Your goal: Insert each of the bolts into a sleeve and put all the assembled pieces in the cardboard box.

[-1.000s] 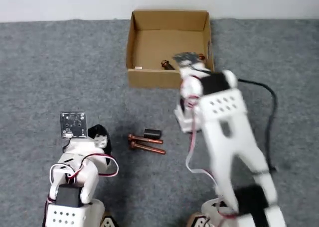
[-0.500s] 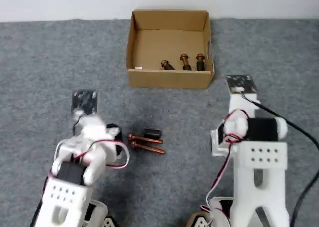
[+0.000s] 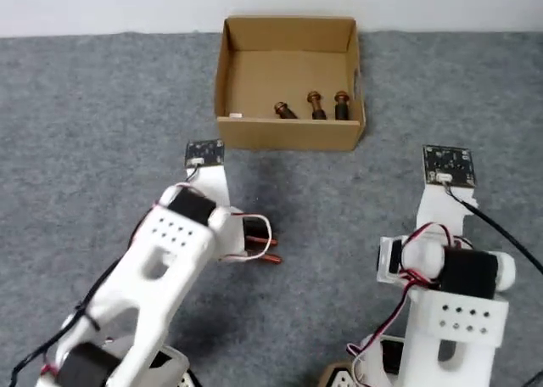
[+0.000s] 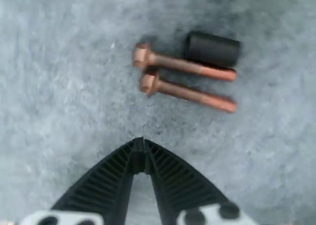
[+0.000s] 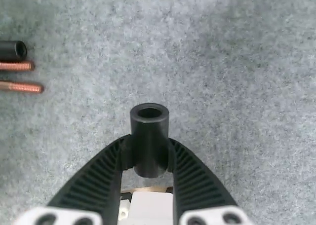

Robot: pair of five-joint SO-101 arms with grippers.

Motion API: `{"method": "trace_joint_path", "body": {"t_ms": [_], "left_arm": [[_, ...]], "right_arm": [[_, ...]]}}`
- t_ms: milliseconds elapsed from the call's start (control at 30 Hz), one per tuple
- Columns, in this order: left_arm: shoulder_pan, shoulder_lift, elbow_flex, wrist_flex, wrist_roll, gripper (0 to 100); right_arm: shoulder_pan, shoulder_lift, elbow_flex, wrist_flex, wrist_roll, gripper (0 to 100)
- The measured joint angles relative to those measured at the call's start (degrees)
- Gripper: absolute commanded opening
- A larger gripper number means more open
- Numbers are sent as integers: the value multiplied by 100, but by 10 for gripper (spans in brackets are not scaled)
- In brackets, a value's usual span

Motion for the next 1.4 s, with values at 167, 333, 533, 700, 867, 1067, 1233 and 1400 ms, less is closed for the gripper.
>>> {"method": "trace_joint_path", "body": {"t_ms": [167, 333, 533, 700, 867, 1067, 1233, 1400], "left_arm": [[18, 888, -413, 53, 422, 110], [18, 1407, -809, 62, 519, 141], [18, 1749, -1037, 53, 519, 141], [18, 2207, -1064, 53, 519, 141], [18, 2453, -1354, -9, 519, 141], [18, 2497, -1653, -9, 519, 141], [18, 2523, -1670, -167, 519, 141], [18, 2523, -1521, -536, 519, 141]], "right_arm": [[44, -79, 18, 0, 0, 9], [44, -88, 88, -35, 0, 9], [44, -88, 193, -88, 0, 9], [44, -88, 193, -88, 0, 9], [44, -88, 193, -88, 0, 9], [44, -88, 193, -88, 0, 9], [44, -88, 193, -88, 0, 9], [44, -88, 193, -114, 0, 9]]}}
